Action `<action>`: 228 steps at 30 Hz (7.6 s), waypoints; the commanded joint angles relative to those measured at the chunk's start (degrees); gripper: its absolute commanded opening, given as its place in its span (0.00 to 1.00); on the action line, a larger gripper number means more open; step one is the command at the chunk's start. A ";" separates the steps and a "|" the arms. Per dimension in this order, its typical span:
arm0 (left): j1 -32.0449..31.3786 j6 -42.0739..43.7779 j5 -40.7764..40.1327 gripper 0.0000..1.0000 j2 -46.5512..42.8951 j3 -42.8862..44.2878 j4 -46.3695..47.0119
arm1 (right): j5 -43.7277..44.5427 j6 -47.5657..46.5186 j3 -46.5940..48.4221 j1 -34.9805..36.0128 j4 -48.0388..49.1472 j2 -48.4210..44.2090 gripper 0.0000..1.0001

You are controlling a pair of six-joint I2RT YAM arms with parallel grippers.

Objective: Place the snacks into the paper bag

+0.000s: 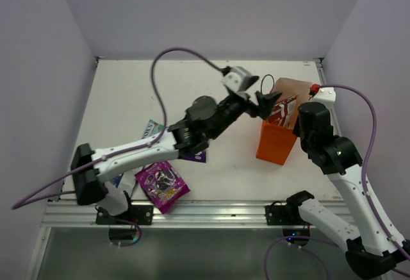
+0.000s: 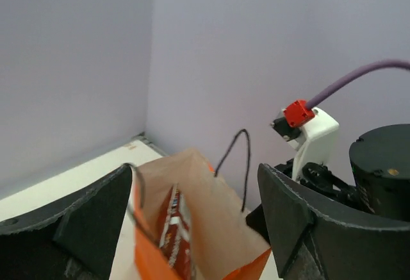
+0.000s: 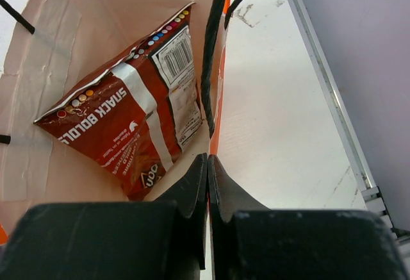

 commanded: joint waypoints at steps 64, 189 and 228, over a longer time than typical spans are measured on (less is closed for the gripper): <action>11.80 -3.55 -10.34 0.00 -12.50 -3.94 -21.86 | -2.12 -1.29 0.02 -0.11 1.64 -0.31 0.00; 14.17 -7.69 36.22 0.72 -10.26 -9.15 11.58 | -5.91 -2.78 -0.69 -0.02 3.05 -1.19 0.00; 5.47 -22.52 -5.33 0.70 -2.40 -40.83 -31.78 | -5.46 -2.70 -0.69 -0.02 3.05 -2.07 0.00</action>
